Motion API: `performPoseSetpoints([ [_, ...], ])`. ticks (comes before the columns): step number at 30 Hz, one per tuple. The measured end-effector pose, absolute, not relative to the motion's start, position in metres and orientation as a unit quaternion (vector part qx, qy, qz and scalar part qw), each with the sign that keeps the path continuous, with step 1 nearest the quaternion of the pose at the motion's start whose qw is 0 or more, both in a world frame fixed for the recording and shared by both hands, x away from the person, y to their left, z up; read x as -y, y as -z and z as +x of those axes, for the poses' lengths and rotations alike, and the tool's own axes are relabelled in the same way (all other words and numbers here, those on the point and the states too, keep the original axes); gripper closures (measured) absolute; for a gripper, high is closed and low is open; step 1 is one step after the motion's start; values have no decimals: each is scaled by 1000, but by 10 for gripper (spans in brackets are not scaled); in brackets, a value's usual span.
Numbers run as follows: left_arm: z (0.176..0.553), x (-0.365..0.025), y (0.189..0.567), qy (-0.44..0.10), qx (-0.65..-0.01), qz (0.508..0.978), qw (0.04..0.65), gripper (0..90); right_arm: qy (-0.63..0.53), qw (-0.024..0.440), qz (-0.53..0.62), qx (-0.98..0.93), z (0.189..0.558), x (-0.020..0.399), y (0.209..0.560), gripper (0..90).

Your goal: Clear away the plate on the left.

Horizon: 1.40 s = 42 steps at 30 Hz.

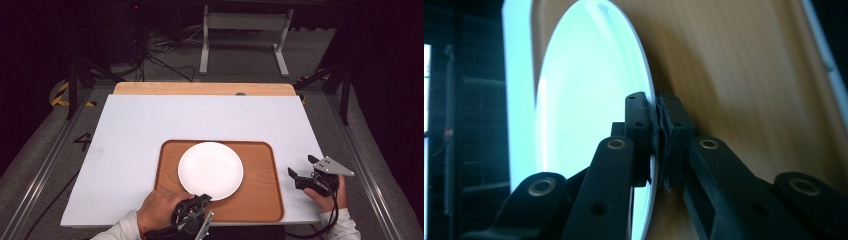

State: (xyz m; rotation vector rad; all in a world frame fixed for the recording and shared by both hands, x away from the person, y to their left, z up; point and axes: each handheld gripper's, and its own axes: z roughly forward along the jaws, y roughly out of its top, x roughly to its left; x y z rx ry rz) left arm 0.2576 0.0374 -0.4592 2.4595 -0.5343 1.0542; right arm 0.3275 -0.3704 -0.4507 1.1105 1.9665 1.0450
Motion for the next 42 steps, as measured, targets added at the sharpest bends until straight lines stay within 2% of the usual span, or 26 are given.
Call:
performPoseSetpoints([
  [5,258,-38,458,-369,189,885,210,831,-397,320,421,-750,327,370,450,131],
  [23,259,-50,447,-324,168,891,270,669,-398,321,420,-750,326,369,450,131],
  [36,263,-55,441,-342,135,883,293,476,-396,318,418,-753,327,368,451,130],
  [42,269,-60,433,-346,102,878,315,305,-396,317,418,-754,327,368,451,131],
])
